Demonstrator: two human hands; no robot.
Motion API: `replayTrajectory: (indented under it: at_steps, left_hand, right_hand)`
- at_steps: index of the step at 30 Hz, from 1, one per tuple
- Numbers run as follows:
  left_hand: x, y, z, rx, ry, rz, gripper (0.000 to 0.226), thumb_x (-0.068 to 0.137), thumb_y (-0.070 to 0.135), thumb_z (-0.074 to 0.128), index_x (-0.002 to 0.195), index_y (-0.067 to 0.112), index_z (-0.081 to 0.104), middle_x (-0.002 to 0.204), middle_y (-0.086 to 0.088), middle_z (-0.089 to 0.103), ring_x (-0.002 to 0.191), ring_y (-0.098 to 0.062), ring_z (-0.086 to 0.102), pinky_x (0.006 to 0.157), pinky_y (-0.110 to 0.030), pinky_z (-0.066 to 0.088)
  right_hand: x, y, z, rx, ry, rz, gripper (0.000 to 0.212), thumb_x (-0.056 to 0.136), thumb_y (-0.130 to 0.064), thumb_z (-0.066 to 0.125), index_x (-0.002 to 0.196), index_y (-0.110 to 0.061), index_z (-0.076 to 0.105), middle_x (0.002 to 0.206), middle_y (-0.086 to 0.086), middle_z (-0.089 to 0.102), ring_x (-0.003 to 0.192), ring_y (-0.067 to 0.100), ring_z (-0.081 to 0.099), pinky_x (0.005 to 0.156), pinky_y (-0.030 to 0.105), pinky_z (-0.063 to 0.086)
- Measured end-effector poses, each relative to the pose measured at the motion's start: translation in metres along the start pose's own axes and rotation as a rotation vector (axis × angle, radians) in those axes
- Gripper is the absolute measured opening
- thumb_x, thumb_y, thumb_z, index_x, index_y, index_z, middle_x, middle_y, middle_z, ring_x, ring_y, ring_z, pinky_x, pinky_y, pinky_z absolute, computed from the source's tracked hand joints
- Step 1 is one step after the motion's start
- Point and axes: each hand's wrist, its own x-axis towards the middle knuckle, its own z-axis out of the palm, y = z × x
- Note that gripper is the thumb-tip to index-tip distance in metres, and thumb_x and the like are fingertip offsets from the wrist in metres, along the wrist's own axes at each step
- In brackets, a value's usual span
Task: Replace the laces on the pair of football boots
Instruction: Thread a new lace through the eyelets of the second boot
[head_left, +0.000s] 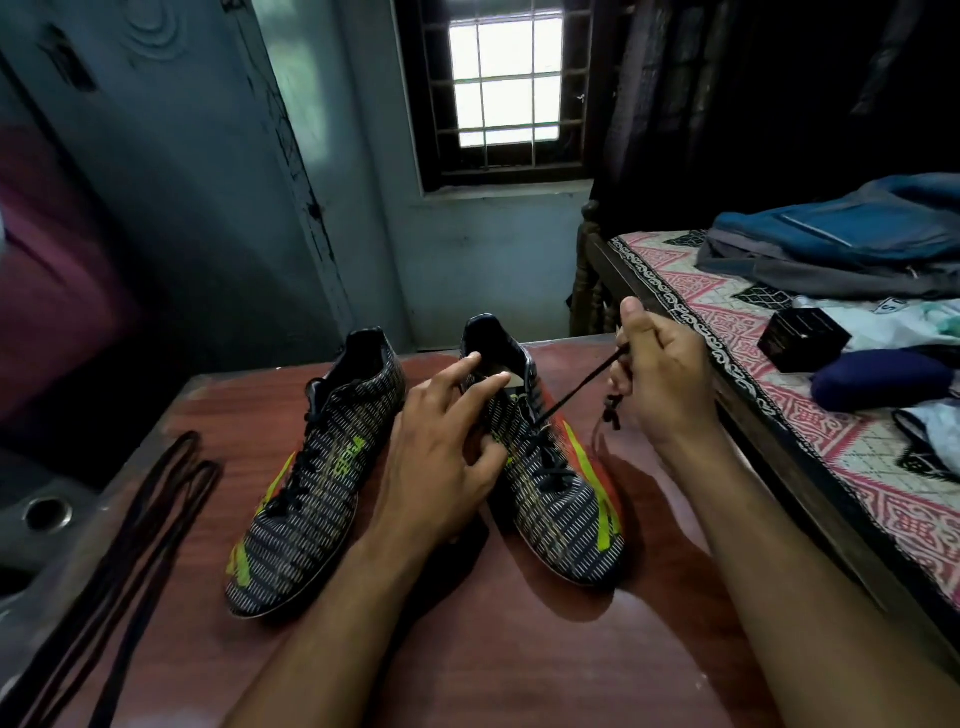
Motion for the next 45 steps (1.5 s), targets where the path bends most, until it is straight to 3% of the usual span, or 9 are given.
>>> replayTrajectory:
  at_steps: [4,9,15,20,23,27,30,38,45]
  left_hand:
    - [-0.006,0.03,-0.002,-0.231,-0.016,0.091,0.054,0.098,0.044,0.054,0.149,0.023,0.052,0.153,0.01,0.049,0.144,-0.012,0.041,0.121,-0.043,0.032]
    - [-0.008,0.038,-0.009,-0.639,-0.026,-0.131,0.026,0.1,0.035,0.062,0.123,0.029,0.072,0.113,0.008,0.074,0.113,-0.016,0.068,0.109,-0.055,0.046]
    - [-0.006,0.033,-0.011,-0.642,-0.075,-0.167,0.02,0.095,0.04,0.063,0.087,0.022,0.068,0.082,0.009,0.065,0.082,-0.007,0.059,0.076,-0.036,0.047]
    - [-0.004,0.028,-0.027,-0.815,-0.041,-0.101,0.018,0.096,0.028,0.061,0.085,0.016,0.069,0.094,-0.007,0.072,0.093,-0.021,0.067,0.087,-0.027,0.051]
    - [-0.006,0.028,-0.028,-0.815,-0.083,-0.114,0.028,0.094,0.036,0.06,0.086,0.013,0.073,0.086,-0.009,0.073,0.085,-0.031,0.066,0.081,-0.04,0.053]
    - [-0.007,0.031,-0.019,-0.69,-0.208,-0.212,0.019,0.094,0.044,0.069,0.11,0.033,0.071,0.073,-0.001,0.074,0.064,-0.017,0.065,0.066,-0.045,0.057]
    - [-0.008,0.029,-0.015,-0.641,-0.256,-0.196,0.002,0.096,0.032,0.072,0.096,0.032,0.074,0.062,0.003,0.066,0.048,-0.027,0.059,0.042,-0.046,0.054]
    - [-0.001,0.017,-0.034,-0.81,-0.11,-0.147,0.016,0.089,0.018,0.076,0.101,0.01,0.082,0.082,-0.004,0.073,0.078,-0.008,0.064,0.071,-0.019,0.049]
    - [0.0,0.008,-0.044,-0.876,-0.092,-0.082,0.018,0.09,0.016,0.068,0.077,0.005,0.073,0.074,0.0,0.067,0.073,-0.008,0.06,0.07,-0.017,0.047]
  right_hand:
    - [-0.019,-0.008,0.023,-0.046,-0.172,-0.107,0.046,0.102,-0.044,0.047,0.063,-0.02,0.049,0.053,-0.011,0.042,0.052,0.012,0.04,0.056,0.035,0.034]
    - [-0.027,-0.009,0.03,-0.177,-0.258,-0.266,0.052,0.105,-0.038,0.048,0.062,-0.009,0.051,0.058,0.004,0.051,0.056,0.02,0.049,0.055,0.046,0.039]
    - [-0.011,0.001,0.01,-0.271,-0.158,-0.239,0.052,0.107,-0.034,0.05,0.06,-0.014,0.039,0.054,-0.008,0.033,0.052,0.007,0.034,0.052,0.039,0.029]
    - [0.006,0.022,-0.004,-0.317,0.02,-0.155,0.056,0.106,-0.037,0.054,0.06,-0.015,0.032,0.054,-0.009,0.025,0.05,0.006,0.024,0.053,0.034,0.018]
    - [0.003,0.028,-0.002,-0.367,0.022,-0.148,0.057,0.105,-0.038,0.057,0.057,-0.019,0.031,0.049,-0.008,0.031,0.049,0.006,0.029,0.052,0.033,0.021]
    - [-0.011,0.009,0.018,-0.477,-0.061,-0.473,0.052,0.103,-0.036,0.055,0.058,-0.034,0.028,0.059,-0.011,0.037,0.065,0.01,0.04,0.063,0.031,0.027]
    - [-0.024,0.0,0.037,-0.473,-0.191,-0.634,0.04,0.101,-0.042,0.054,0.064,-0.032,0.04,0.067,-0.013,0.041,0.077,0.015,0.043,0.075,0.033,0.032]
    - [0.001,0.023,0.008,0.071,-0.035,0.158,0.049,0.102,-0.042,0.059,0.07,-0.005,0.058,0.056,0.002,0.055,0.056,0.019,0.051,0.063,0.036,0.042]
    - [0.009,0.027,-0.004,0.389,0.075,0.347,0.039,0.103,-0.038,0.059,0.074,-0.013,0.051,0.052,-0.002,0.043,0.039,0.013,0.037,0.04,0.023,0.032]
